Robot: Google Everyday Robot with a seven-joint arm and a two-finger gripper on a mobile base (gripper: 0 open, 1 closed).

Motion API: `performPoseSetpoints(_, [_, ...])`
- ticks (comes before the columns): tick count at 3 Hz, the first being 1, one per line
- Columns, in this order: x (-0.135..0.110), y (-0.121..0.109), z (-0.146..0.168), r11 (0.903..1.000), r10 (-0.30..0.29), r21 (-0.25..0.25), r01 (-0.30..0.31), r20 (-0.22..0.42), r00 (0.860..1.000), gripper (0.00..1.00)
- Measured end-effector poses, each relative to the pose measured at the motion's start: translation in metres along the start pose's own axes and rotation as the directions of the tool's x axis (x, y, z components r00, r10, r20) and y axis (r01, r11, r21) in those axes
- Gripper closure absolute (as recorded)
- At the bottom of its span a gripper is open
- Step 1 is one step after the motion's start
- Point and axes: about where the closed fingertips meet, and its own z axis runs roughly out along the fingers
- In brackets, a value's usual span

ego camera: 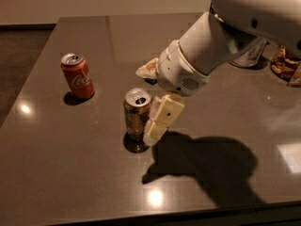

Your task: Move orange can near coke can

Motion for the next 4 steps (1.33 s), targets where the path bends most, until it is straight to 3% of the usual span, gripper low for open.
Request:
performPoseSetpoints(1, [-0.010, -0.001, 0.012, 1.0000, -0.002, 0.002, 0.002, 0.016, 1.000, 0.00])
performPoseSetpoints(2, [-0.012, -0.003, 0.017, 0.9998, 0.017, -0.006, -0.017, 0.021, 1.000, 0.18])
performPoseSetpoints(4, [-0.027, -0.018, 0.013, 0.9993, 0.025, 0.027, -0.025, 0.007, 1.000, 0.64])
